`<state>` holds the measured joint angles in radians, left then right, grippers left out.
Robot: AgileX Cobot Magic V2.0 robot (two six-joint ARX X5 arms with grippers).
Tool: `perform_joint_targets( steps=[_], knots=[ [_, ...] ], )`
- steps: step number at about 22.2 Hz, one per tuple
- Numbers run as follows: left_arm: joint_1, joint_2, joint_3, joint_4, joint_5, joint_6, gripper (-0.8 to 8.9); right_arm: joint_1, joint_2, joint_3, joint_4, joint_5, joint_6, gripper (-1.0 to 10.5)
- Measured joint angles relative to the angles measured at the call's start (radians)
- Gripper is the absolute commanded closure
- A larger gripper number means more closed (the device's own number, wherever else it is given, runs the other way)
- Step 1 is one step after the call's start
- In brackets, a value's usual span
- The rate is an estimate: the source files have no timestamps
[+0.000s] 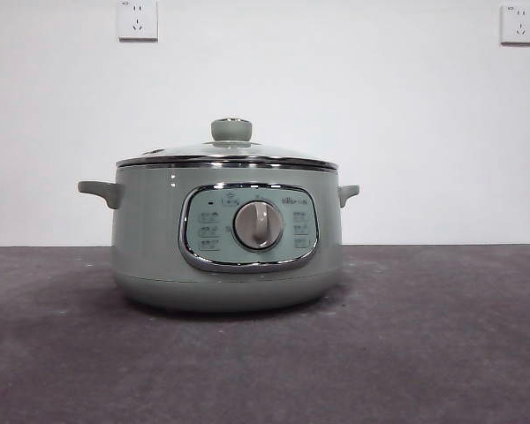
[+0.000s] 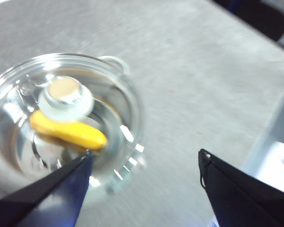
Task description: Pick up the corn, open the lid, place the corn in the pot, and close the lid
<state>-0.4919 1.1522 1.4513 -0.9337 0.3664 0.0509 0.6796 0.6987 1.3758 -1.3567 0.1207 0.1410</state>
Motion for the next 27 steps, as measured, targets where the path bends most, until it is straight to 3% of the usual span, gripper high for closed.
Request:
perform_joint_targets(
  steps=[7, 15, 18, 19, 22, 27],
  knots=[
    [0.000, -0.216, 0.000, -0.230, 0.005, -0.018, 4.37, 0.000, 0.000, 0.000, 0.000, -0.210, -0.110, 4.8],
    [0.000, -0.220, 0.000, -0.266, 0.005, -0.036, 4.37, 0.000, 0.000, 0.000, 0.000, -0.224, -0.134, 4.8],
    [0.000, -0.212, 0.000, -0.265, 0.005, -0.037, 4.53, 0.000, 0.000, 0.000, 0.000, -0.224, -0.134, 6.2],
    [0.000, -0.210, 0.000, -0.265, 0.005, -0.037, 5.01, 0.000, 0.000, 0.000, 0.000, -0.224, -0.134, 6.9],
    [0.000, -0.204, 0.000, -0.265, 0.005, -0.037, 8.14, 0.000, 0.000, 0.000, 0.000, -0.224, -0.134, 9.7],
    [0.000, -0.199, 0.000, -0.264, 0.013, -0.037, 8.19, 0.000, 0.000, 0.000, 0.000, -0.224, -0.134, 9.6]
  ],
)
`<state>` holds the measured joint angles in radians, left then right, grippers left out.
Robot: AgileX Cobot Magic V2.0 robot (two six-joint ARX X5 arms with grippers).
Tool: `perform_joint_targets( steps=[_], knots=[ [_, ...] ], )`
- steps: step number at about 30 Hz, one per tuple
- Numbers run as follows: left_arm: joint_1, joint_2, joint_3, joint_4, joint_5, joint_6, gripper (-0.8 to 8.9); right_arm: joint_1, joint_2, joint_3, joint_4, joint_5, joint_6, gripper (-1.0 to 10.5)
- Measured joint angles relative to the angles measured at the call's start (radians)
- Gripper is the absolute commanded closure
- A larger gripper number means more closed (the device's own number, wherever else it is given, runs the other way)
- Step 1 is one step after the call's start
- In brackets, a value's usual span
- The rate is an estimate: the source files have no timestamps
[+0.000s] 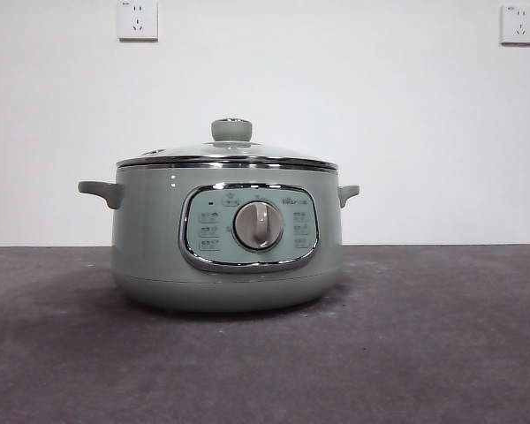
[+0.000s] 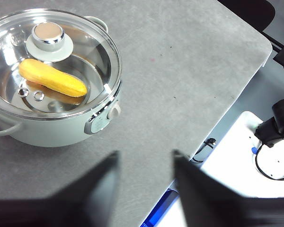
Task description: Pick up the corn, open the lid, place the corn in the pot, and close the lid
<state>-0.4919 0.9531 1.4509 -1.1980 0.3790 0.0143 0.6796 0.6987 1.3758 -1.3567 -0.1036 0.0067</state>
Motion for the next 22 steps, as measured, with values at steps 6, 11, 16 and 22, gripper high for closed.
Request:
perform_joint_targets(
  steps=[6, 11, 16, 22],
  knots=[
    [0.000, 0.001, 0.000, 0.009, 0.017, -0.002, 8.18, 0.000, 0.000, 0.000, 0.000, 0.014, -0.001, 9.5],
    [0.000, 0.004, 0.000, 0.010, 0.017, -0.002, 8.17, 0.000, 0.000, 0.000, 0.000, 0.025, -0.003, 9.5],
    [0.000, 0.014, 0.000, 0.010, 0.017, -0.002, 8.18, 0.000, 0.000, 0.000, 0.000, 0.025, -0.003, 9.5],
    [0.000, 0.024, 0.000, 0.008, 0.017, -0.002, 8.17, 0.000, 0.000, 0.000, 0.000, 0.025, -0.003, 9.5]
  ],
)
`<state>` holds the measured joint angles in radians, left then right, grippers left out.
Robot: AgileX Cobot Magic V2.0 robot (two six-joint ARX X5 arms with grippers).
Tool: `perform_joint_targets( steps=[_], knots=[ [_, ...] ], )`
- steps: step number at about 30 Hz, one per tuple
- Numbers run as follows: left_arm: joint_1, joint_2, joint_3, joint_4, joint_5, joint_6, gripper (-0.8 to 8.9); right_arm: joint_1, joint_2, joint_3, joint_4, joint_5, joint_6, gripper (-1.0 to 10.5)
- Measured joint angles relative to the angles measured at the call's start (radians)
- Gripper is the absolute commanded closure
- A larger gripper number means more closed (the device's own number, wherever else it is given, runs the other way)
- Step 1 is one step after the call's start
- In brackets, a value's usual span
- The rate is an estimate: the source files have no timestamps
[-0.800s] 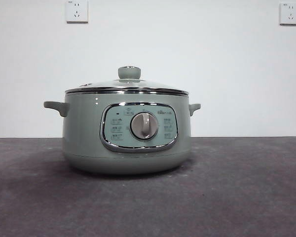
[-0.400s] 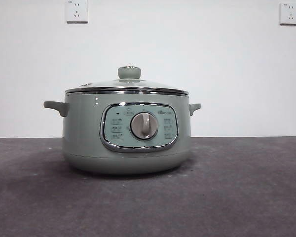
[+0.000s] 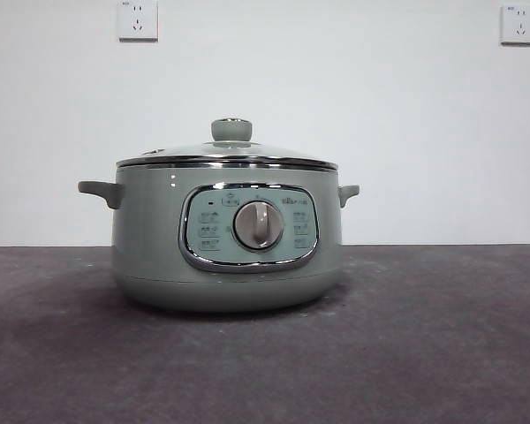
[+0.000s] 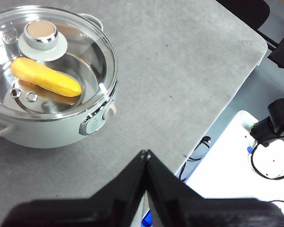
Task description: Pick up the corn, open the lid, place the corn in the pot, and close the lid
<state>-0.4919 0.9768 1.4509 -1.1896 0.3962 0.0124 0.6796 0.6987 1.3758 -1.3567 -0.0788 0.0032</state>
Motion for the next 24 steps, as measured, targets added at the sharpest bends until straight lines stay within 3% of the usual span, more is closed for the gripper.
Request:
perform_joint_targets(
  steps=[15, 19, 24],
  knots=[
    [0.001, 0.007, 0.000, 0.024, -0.031, 0.021, 8.17, 0.000, 0.000, 0.000, 0.000, 0.000, 0.000, 9.5],
    [0.059, -0.031, -0.016, 0.192, -0.134, 0.087, 8.17, 0.000, 0.000, 0.000, 0.000, 0.000, 0.000, 9.5],
    [0.219, -0.170, -0.116, 0.530, -0.057, 0.190, 8.17, 0.000, 0.000, 0.000, 0.000, 0.000, 0.000, 9.5]
  ],
)
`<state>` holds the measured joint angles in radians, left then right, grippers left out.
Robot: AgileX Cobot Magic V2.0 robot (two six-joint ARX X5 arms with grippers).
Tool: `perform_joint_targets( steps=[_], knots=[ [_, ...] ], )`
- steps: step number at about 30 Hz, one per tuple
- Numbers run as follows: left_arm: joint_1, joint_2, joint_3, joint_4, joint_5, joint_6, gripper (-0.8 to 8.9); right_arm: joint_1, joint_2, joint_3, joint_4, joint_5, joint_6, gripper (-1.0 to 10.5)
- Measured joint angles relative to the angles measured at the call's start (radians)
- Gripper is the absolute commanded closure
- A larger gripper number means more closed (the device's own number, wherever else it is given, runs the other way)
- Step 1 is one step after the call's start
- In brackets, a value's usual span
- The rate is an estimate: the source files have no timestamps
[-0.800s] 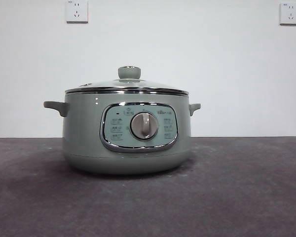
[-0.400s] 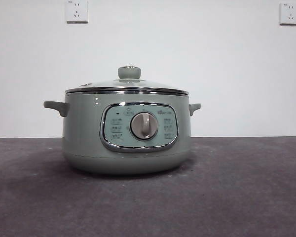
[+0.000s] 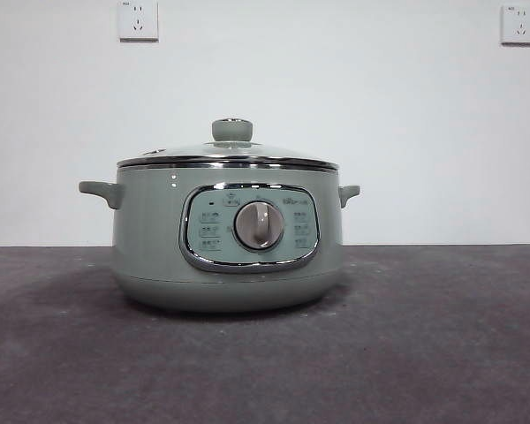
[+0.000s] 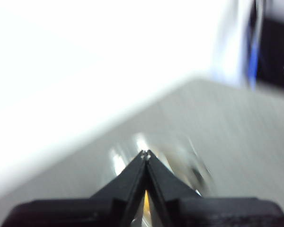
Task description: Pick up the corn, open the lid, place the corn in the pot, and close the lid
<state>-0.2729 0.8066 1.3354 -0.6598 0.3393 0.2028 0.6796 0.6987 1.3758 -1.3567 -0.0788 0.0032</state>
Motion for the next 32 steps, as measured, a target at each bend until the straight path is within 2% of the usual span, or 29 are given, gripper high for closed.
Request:
perform_joint_targets(
  steps=[2, 6, 10, 17, 23, 32],
  knots=[
    [0.063, -0.069, -0.083, 0.118, 0.021, 0.015, 8.17, 0.000, 0.000, 0.000, 0.000, 0.000, 0.000, 9.5],
    [0.167, -0.227, -0.296, 0.278, -0.005, 0.026, 8.17, 0.000, 0.000, 0.000, 0.000, 0.000, 0.000, 9.5],
    [0.235, -0.349, -0.540, 0.319, -0.064, 0.032, 8.17, 0.000, 0.000, 0.000, 0.000, 0.000, 0.000, 9.5],
    [0.299, -0.567, -0.926, 0.424, -0.071, -0.014, 8.17, 0.000, 0.000, 0.000, 0.000, 0.000, 0.000, 9.5],
    [0.323, -0.679, -1.128, 0.453, -0.076, -0.076, 8.17, 0.000, 0.000, 0.000, 0.000, 0.000, 0.000, 9.5],
    [0.329, -0.800, -1.297, 0.460, -0.076, -0.154, 8.17, 0.000, 0.000, 0.000, 0.000, 0.000, 0.000, 9.5]
  ],
)
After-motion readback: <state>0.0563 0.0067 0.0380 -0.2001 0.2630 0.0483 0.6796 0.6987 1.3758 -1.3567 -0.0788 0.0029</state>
